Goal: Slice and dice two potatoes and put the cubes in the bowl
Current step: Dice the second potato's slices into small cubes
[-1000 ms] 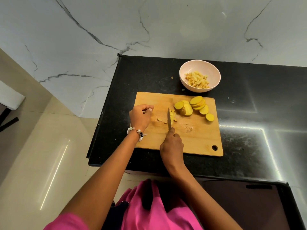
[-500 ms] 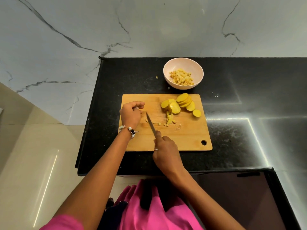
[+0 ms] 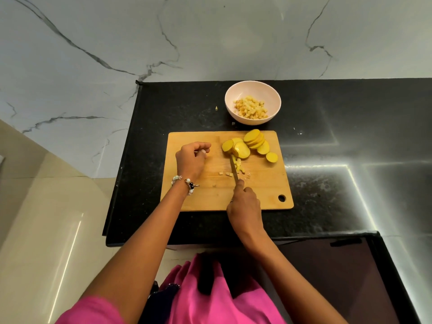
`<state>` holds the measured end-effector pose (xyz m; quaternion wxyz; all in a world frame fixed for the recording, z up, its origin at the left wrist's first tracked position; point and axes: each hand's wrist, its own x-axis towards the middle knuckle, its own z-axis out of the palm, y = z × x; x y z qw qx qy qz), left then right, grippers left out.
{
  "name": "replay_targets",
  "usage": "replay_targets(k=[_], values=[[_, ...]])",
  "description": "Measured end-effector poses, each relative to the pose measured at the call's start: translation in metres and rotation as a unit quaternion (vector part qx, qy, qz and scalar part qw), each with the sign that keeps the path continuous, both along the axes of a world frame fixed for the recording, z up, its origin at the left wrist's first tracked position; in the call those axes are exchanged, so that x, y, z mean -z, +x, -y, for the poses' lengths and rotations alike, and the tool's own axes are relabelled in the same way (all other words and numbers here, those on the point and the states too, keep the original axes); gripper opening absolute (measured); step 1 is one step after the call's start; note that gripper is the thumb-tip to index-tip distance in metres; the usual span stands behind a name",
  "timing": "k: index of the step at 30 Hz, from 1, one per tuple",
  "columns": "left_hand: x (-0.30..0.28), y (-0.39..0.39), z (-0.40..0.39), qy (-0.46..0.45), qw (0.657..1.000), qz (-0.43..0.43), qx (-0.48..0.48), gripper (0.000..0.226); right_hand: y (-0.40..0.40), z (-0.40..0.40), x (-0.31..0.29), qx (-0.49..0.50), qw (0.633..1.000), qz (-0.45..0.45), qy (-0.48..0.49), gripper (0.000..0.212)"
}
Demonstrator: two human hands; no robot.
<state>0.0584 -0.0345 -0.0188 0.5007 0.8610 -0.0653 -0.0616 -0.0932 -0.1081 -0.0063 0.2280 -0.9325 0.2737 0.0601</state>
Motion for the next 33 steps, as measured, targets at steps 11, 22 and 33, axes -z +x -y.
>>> replay_targets(k=[11,22,33], values=[[0.001,0.027,0.048,0.265,0.910,0.117,0.298,0.057,-0.022,0.020,0.001,0.022,0.999,0.031,-0.001,0.056],[0.011,0.028,0.032,0.199,0.950,0.129,0.206,0.064,-0.014,0.003,0.004,-0.013,0.997,0.078,0.014,0.048],[0.008,0.018,-0.007,0.103,0.982,0.059,0.147,0.065,0.010,-0.012,0.012,0.021,0.997,0.071,-0.010,0.052]])
